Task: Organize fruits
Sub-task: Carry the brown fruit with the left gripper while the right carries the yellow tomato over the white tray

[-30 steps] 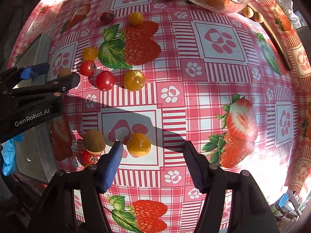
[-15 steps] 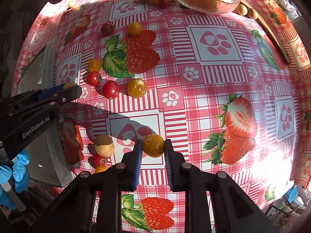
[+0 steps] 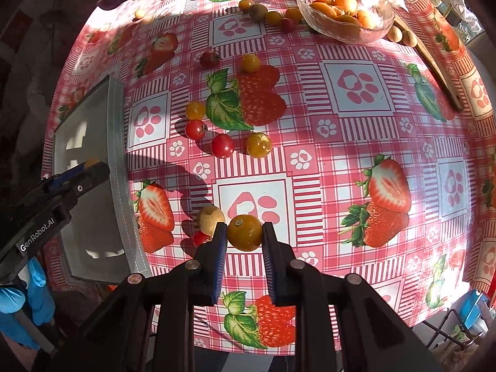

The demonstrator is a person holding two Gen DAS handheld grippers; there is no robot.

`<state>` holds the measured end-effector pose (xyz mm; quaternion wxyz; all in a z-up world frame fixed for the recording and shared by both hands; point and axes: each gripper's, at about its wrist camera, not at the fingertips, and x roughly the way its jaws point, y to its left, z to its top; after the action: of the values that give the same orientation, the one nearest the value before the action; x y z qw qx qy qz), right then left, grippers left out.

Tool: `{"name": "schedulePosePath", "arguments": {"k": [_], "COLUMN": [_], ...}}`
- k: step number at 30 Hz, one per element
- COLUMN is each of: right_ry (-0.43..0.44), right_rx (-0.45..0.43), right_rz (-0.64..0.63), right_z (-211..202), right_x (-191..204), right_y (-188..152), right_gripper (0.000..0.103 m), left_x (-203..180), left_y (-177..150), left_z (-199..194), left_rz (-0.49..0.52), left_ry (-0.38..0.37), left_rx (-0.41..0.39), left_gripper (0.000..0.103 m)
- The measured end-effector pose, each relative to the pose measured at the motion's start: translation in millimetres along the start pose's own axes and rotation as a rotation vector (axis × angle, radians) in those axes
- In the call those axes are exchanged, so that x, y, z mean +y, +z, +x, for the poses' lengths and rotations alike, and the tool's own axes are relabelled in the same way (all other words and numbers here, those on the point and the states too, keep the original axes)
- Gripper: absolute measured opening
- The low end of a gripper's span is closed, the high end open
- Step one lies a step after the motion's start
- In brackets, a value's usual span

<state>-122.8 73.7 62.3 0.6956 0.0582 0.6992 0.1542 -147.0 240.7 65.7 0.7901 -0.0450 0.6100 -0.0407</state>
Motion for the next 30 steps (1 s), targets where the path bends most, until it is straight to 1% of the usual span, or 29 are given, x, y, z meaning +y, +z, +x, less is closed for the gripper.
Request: {"name": "schedulePosePath", "arguments": {"k": [2,8,12,16,20,27,30], "right_ry": [0.010,0.048,0.070,0.083,0.072,0.023,0.010], "right_rx": [0.005,0.030,0.054,0.082,0.114,0.182,0.176], "right_rz": [-0.031,-0.143,-0.205,-0.242,-0.278,-0.290,-0.301], "right_z": [1.9,5.5,19.9,35.8,56.3,94.5,98.9], "right_x": [17.8,72.4,110.9,139.2,159.1,169.7,172.9], "right_y": [1.8,-11.7,-12.7,-9.8,-4.3,-1.5,-0.9], "right_gripper": [0.024,0.024,0.024,0.024,0.024,0.024,0.026], "left_x": [13.0,56.1,83.5,103.3,110.3,108.1,103.7], "left_y": [-11.4,-49.3,-71.8,-87.4,-97.2,-106.8,-107.9], "left_z": [-5.6,-10.2,-7.0,-0.6,7.1,17.2,18.6], "left_rz": [-0.019,-0.110,-0.168,-0.207,-0.213,-0.198,-0.182], "left_ry": [0.017,0.070,0.103,0.133,0.145,0.157,0.166], "left_rx": [0.000,0.027,0.050,0.066,0.082,0.091,0.088], "left_gripper": [0.026,0.026,0.026,0.026,0.026,0.026,0.026]}}
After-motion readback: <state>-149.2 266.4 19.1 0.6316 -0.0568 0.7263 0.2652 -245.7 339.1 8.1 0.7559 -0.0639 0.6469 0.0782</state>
